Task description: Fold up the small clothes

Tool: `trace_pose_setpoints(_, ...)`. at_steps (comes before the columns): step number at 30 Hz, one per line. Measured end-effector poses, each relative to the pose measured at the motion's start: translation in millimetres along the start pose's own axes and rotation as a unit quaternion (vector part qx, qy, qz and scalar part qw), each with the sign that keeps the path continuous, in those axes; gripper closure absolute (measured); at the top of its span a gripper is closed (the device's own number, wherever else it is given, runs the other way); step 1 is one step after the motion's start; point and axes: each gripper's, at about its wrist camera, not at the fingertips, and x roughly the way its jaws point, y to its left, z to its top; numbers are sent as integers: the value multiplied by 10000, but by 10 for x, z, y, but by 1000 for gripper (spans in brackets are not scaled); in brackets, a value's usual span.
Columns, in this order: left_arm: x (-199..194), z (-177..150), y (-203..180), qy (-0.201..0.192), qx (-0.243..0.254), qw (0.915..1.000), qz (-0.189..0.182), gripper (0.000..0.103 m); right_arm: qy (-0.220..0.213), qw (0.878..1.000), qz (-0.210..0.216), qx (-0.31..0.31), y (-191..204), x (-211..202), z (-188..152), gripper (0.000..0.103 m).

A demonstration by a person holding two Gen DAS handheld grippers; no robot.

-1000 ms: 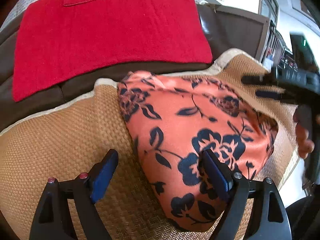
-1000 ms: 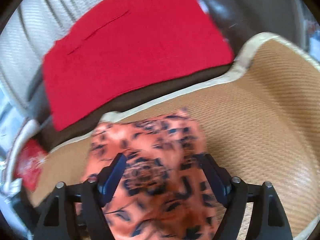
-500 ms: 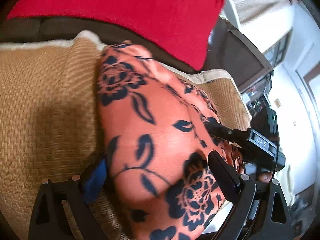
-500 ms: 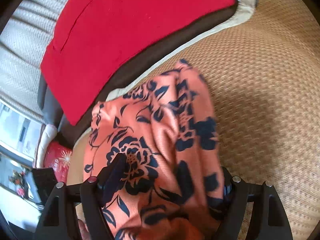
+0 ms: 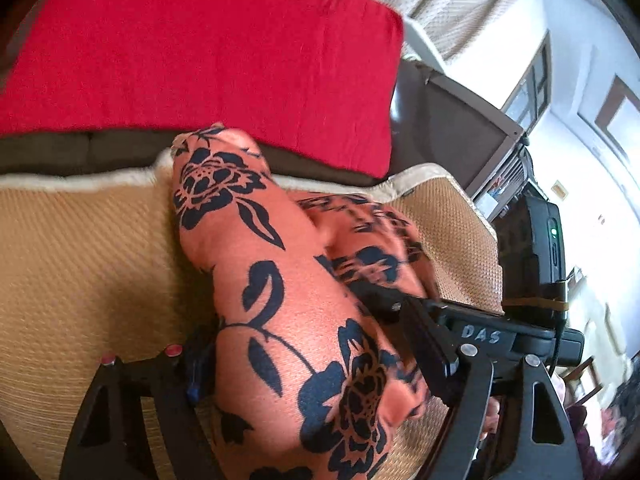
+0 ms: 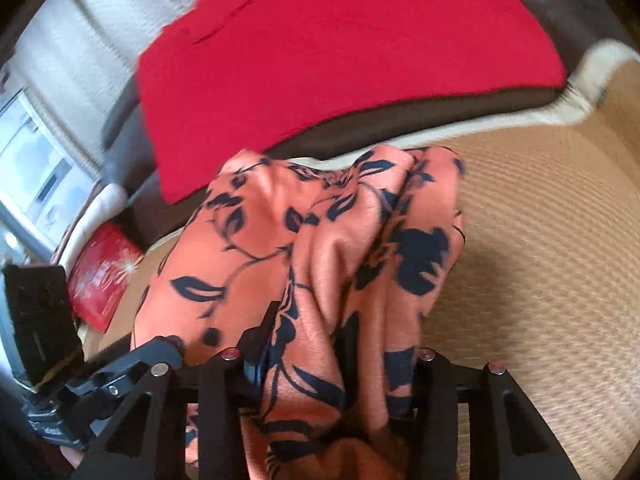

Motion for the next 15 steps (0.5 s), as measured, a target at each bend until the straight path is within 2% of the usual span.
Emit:
trace_pose_setpoints(4, -317, -73, 118, -104, 293, 9985, 453, 21, -153, 9993, 179, -296, 398, 26, -72, 57)
trace_pose_setpoints(6, -367, -162, 283, 121, 213, 9969, 746, 21, -134, 9989, 213, -383, 536, 68, -139, 57)
trace_pose_setpoints(8, -336, -269, 432, 437, 35, 9936, 1045, 21, 250, 9990, 192, -317, 563, 274, -229, 57)
trace_pose_setpoints(10, -301, -398, 610, 731, -176, 9877, 1368, 21, 484, 9987, -82, -145, 533, 431, -310, 49)
trace_pose_setpoints(12, -313, -451, 701, 834, -390, 9863, 1368, 21, 522, 9983, -251, 44, 500, 461, -358, 46)
trace_pose_setpoints(15, -493, -408, 681, 637, -392, 9867, 1443, 21, 282, 9983, -515, -49, 601, 322, -369, 46)
